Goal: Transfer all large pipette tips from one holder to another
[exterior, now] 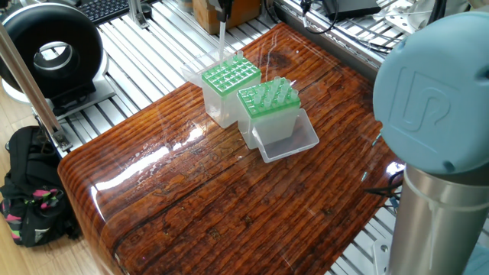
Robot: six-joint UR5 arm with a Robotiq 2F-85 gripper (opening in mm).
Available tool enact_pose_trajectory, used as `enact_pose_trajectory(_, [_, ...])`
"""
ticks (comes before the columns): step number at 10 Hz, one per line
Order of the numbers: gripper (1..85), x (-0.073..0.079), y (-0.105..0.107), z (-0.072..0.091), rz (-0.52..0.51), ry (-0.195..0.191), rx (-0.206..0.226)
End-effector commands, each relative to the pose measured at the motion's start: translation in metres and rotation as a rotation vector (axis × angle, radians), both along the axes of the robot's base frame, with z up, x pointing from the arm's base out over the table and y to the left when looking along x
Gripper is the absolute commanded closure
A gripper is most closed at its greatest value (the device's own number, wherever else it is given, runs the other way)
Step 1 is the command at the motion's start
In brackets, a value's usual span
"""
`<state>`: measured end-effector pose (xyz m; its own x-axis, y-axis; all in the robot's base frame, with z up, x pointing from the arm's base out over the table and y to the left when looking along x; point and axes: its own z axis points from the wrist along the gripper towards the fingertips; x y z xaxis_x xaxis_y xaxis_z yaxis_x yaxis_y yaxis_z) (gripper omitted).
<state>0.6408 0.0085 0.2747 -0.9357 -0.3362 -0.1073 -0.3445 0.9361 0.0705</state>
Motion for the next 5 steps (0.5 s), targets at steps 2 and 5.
enact_pose_trajectory(2, [80.3,0.0024,0.0021,0.0000,-0.001,-0.012,0.014])
enact_pose_trajectory(5, [80.3,0.0031,0.0023,-0.0048,0.000,-0.015,0.018])
